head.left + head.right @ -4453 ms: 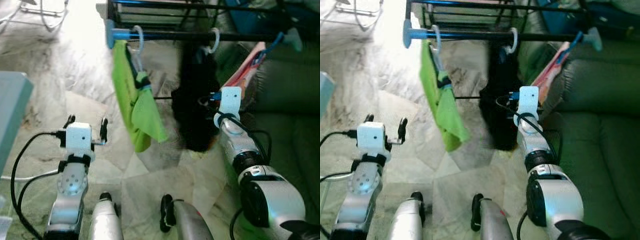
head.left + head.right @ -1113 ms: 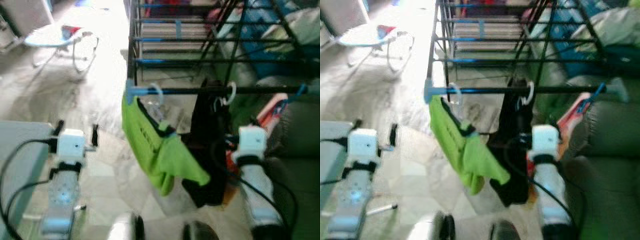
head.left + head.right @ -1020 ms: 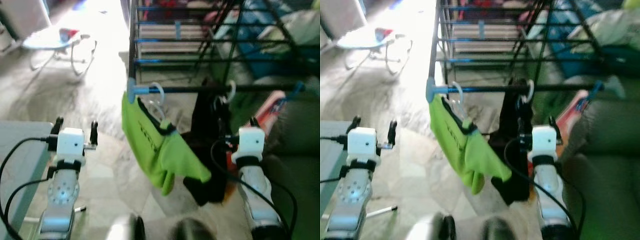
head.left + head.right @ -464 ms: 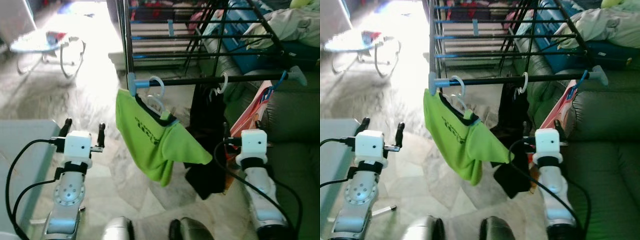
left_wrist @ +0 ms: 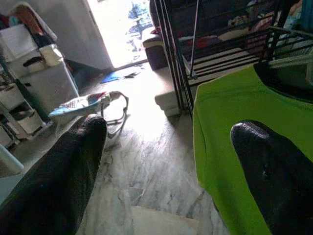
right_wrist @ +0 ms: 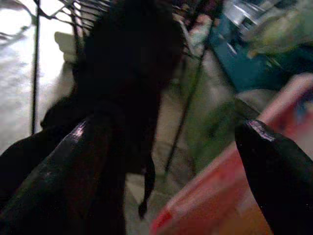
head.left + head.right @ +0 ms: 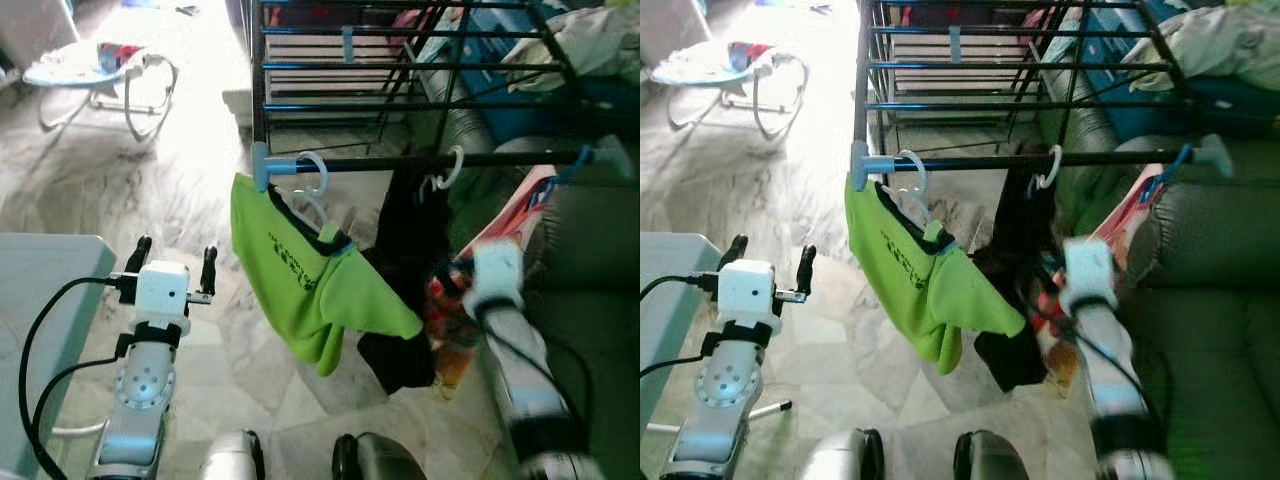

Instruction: Hang hanger

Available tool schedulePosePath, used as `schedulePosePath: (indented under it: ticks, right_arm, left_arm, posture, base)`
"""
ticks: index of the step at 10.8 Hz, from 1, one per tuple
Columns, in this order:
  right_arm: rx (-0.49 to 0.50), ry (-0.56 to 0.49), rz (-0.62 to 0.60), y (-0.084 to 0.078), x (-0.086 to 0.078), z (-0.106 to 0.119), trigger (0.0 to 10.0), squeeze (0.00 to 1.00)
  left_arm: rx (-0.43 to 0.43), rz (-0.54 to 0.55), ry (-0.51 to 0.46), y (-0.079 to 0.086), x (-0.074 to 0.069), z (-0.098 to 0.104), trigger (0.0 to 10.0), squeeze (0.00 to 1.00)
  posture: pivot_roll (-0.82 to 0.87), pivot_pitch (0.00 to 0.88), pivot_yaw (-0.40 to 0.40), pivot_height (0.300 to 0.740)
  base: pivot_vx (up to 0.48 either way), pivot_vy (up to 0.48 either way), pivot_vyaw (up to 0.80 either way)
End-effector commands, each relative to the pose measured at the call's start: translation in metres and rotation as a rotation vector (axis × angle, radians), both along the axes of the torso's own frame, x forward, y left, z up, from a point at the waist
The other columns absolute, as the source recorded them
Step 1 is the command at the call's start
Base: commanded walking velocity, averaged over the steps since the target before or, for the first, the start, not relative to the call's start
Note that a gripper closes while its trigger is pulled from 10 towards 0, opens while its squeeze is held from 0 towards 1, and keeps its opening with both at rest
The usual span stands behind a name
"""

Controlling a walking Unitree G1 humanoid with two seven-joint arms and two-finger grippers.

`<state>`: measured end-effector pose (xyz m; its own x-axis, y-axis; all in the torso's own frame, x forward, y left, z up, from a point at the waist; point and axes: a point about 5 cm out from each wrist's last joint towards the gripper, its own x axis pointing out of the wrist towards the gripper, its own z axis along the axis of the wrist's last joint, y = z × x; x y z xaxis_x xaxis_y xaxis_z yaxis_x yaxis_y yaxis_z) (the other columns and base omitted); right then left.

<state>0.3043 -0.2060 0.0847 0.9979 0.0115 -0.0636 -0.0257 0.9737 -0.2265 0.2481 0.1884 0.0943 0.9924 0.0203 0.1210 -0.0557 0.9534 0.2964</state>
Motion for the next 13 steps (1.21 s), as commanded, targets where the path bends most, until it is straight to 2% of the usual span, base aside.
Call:
schedulePosePath:
  ticks: [1, 3, 4, 5, 7, 8, 10, 11, 13]
  right_arm:
    - [-0.01, 0.058, 0.042, 0.004, 0.005, -0.005, 10.0, 0.0]
    - [-0.009, 0.153, 0.054, 0.006, 0.013, -0.017, 10.0, 0.0]
    - [0.03, 0.156, 0.034, 0.005, 0.017, -0.016, 10.0, 0.0]
    - [0.024, 0.09, 0.025, 0.006, 0.019, -0.006, 10.0, 0.0]
    - [0.004, 0.042, 0.029, 0.009, 0.013, -0.002, 10.0, 0.0]
    - [0.0, -0.049, 0.005, 0.011, 0.006, 0.01, 10.0, 0.0]
    - [-0.103, -0.245, 0.02, 0.024, -0.01, 0.036, 10.0, 0.0]
    - [-0.109, -0.269, 0.033, 0.029, -0.015, 0.039, 10.0, 0.0]
    - [-0.041, -0.18, 0.081, 0.045, -0.021, 0.024, 10.0, 0.0]
  left_arm:
    - [-0.006, -0.019, 0.015, -0.002, 0.0, -0.003, 10.0, 0.0]
    - [-0.016, -0.032, 0.024, -0.006, -0.004, -0.005, 10.0, 0.0]
    - [-0.014, -0.027, 0.024, -0.005, -0.006, -0.004, 10.0, 0.0]
    - [-0.015, -0.02, 0.022, -0.003, -0.007, -0.004, 10.0, 0.0]
    - [-0.012, -0.029, 0.027, -0.003, -0.008, -0.004, 10.0, 0.0]
    - [-0.01, -0.033, 0.028, -0.003, -0.008, -0.003, 10.0, 0.0]
    - [-0.011, -0.044, 0.034, -0.004, -0.008, -0.003, 10.0, 0.0]
    - [-0.011, -0.048, 0.037, -0.005, -0.009, -0.003, 10.0, 0.0]
    - [-0.01, -0.05, 0.053, -0.004, -0.012, -0.006, 10.0, 0.0]
  posture:
    - [0.01, 0.138, -0.051, 0.74]
    - [0.02, 0.144, -0.052, 0.74]
    - [0.03, 0.146, -0.055, 0.74]
    - [0.03, 0.151, -0.054, 0.74]
    - [0.02, 0.161, -0.049, 0.74]
    - [0.02, 0.167, -0.046, 0.74]
    - [0.01, 0.178, -0.043, 0.74]
    - [0.01, 0.184, -0.042, 0.74]
    - [0.01, 0.191, -0.041, 0.74]
  base:
    - [0.0, 0.0, 0.0]
    - [0.0, 0.0, 0.0]
    - [0.0, 0.0, 0.0]
    - [0.0, 0.0, 0.0]
    - [0.0, 0.0, 0.0]
    - [0.0, 0.0, 0.0]
    - [0.0, 0.0, 0.0]
    - [0.0, 0.0, 0.0]
    - [0.0, 0.0, 0.0]
